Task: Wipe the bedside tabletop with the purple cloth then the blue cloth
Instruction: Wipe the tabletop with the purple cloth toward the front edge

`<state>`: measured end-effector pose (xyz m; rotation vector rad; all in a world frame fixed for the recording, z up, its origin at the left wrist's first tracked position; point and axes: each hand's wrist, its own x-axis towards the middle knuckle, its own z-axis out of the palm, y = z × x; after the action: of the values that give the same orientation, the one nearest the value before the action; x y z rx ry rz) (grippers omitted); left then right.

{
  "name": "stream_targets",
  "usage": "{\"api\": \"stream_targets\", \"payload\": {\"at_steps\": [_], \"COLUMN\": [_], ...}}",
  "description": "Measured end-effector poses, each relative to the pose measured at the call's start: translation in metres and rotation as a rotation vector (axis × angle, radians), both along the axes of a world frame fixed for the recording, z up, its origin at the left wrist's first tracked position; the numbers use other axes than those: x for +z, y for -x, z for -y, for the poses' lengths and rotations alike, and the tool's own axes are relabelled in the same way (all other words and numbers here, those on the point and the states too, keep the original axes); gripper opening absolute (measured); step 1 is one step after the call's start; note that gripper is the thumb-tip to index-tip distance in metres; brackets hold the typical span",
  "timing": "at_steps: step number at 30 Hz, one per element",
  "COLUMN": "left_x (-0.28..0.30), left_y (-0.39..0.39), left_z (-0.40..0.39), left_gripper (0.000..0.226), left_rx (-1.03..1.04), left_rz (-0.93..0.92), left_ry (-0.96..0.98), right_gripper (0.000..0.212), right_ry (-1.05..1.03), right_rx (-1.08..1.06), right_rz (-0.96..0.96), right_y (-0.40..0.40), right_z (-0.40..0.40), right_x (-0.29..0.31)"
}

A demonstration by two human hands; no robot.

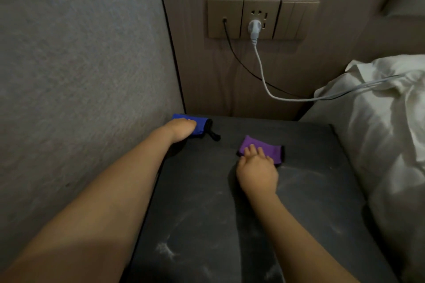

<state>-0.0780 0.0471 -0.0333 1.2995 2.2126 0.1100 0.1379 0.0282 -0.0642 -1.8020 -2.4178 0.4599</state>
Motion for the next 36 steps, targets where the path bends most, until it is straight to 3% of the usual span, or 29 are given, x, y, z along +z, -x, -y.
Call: {"api": "stream_targets", "payload": {"at_steps": [11, 18, 36], "left_x": [0.005, 0.007, 0.011], "left_y": [-0.001, -0.002, -0.001], "left_z": [-0.005, -0.008, -0.005], "left_gripper": [0.043, 0.045, 0.042], "left_rx": [0.027, -0.023, -0.170], "left_rz": [-0.011, -0.058, -0.157], "left_ry": [-0.029, 0.019, 0.075], "right_gripper": [0.049, 0.051, 0.053], "right_ry": [0.020, -0.031, -0.051], "right_rx": [0.228, 0.334, 0.691], "right_rz": [-0.071, 0.033, -0.037], "right_y": [0.102, 0.105, 0.115], "right_z": [0.033, 0.037, 0.039], "right_x": [0.003, 0.003, -0.009]}}
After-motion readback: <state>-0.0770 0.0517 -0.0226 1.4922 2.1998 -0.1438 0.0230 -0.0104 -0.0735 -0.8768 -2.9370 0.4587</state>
